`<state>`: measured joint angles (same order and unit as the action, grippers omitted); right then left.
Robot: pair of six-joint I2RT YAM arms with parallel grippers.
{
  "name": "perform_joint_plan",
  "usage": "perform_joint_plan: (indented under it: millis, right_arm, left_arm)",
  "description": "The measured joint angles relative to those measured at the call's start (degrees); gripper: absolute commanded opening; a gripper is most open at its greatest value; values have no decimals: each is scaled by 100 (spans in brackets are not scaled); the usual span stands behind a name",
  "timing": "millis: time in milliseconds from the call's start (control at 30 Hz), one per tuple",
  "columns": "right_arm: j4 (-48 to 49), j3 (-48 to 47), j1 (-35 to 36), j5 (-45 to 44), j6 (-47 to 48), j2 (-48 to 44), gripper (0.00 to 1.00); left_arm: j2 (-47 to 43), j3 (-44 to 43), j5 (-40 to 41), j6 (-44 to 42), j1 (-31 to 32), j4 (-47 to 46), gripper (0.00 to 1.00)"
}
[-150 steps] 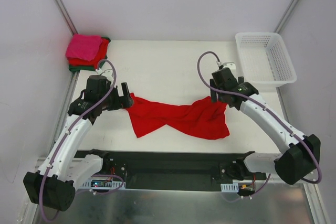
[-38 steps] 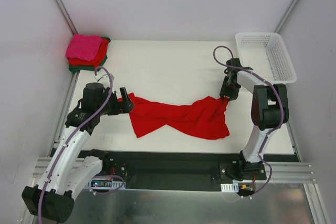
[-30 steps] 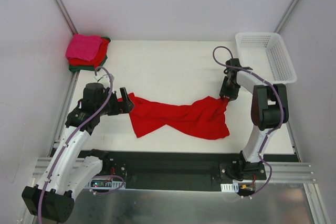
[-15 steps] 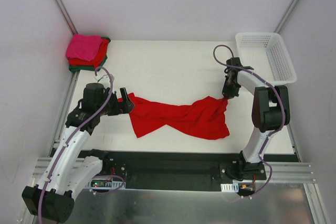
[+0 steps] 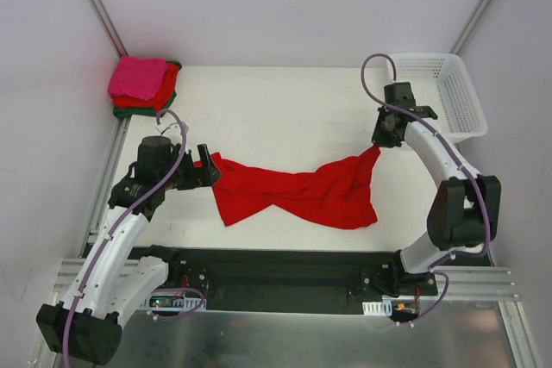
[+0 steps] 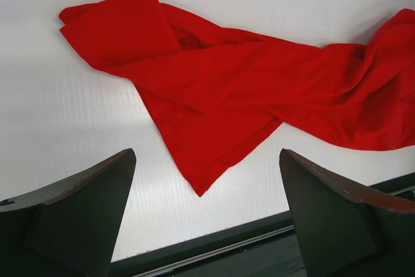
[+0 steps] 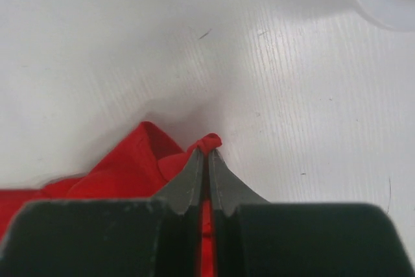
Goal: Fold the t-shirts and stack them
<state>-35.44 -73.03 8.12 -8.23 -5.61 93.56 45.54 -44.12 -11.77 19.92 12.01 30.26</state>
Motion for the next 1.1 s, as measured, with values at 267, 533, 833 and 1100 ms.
perform_joint_plan:
  millis: [267,533,833,1100]
  right_arm:
    - [-94,-149,149,317,254,-1541,1]
    - [-422,-896,190,555,380,-2520,1]
    - [-616,-1091,190,610,402,-2885,2]
    - [-734,-758,190,619,413,-2883,2]
  left_arm:
    - [63,0,0,0,0,0,93]
    - [76,0,-17,4,0,-2,93]
    - [225,2,-417,24,0,-195,92]
    - [404,238,-861,306,354,-739,99]
